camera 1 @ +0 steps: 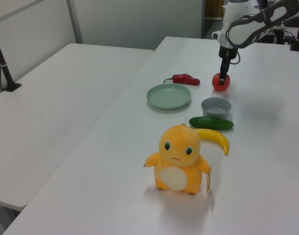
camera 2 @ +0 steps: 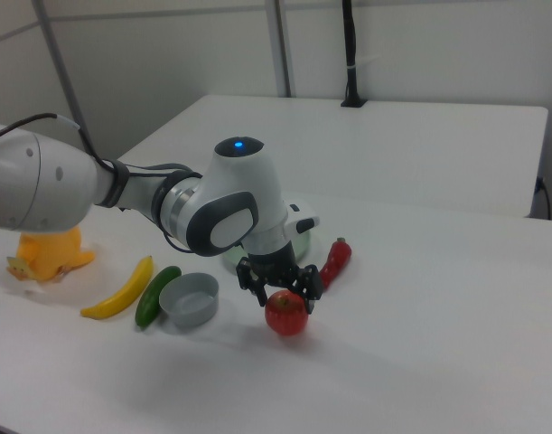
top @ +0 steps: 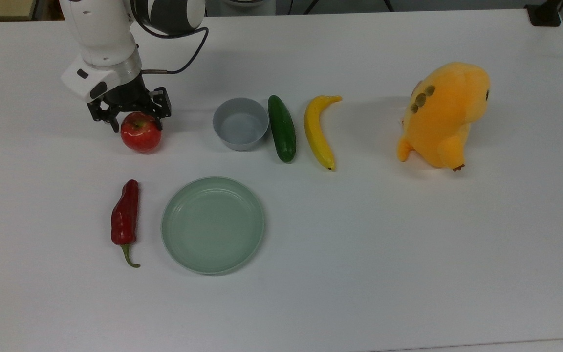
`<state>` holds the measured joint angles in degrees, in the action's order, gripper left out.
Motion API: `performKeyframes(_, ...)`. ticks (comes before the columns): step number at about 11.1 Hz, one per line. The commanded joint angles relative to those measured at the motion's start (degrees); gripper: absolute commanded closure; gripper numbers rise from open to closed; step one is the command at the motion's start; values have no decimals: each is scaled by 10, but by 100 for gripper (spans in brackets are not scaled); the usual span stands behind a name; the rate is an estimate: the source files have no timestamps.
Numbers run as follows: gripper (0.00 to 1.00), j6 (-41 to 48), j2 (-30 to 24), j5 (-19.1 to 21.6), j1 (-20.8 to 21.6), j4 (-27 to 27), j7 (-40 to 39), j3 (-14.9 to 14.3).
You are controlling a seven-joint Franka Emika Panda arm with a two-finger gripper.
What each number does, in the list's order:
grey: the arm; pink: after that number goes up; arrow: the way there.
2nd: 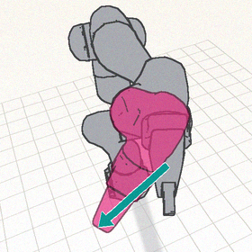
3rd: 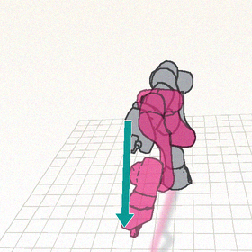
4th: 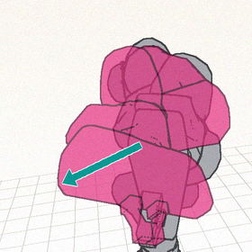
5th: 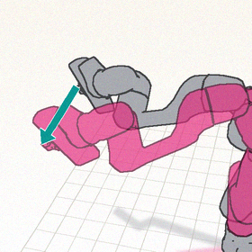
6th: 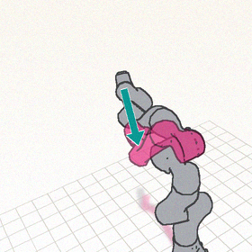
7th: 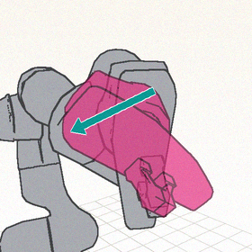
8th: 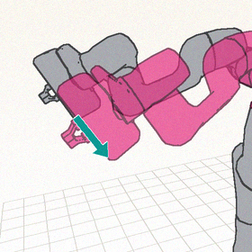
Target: Red apple placed in the center of the desktop
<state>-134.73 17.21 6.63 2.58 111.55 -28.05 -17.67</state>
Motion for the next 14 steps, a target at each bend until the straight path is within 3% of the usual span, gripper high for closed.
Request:
performKeyframes(1,0,19,-26,13,7,-3,19,1)
performKeyframes(4,0,112,-70,6,9,-79,86,9)
performKeyframes(8,0,351,-110,9,9,-245,165,14)
performKeyframes(10,0,437,-130,6,8,-278,225,46)
performKeyframes(14,0,475,-171,-3,9,-257,366,139)
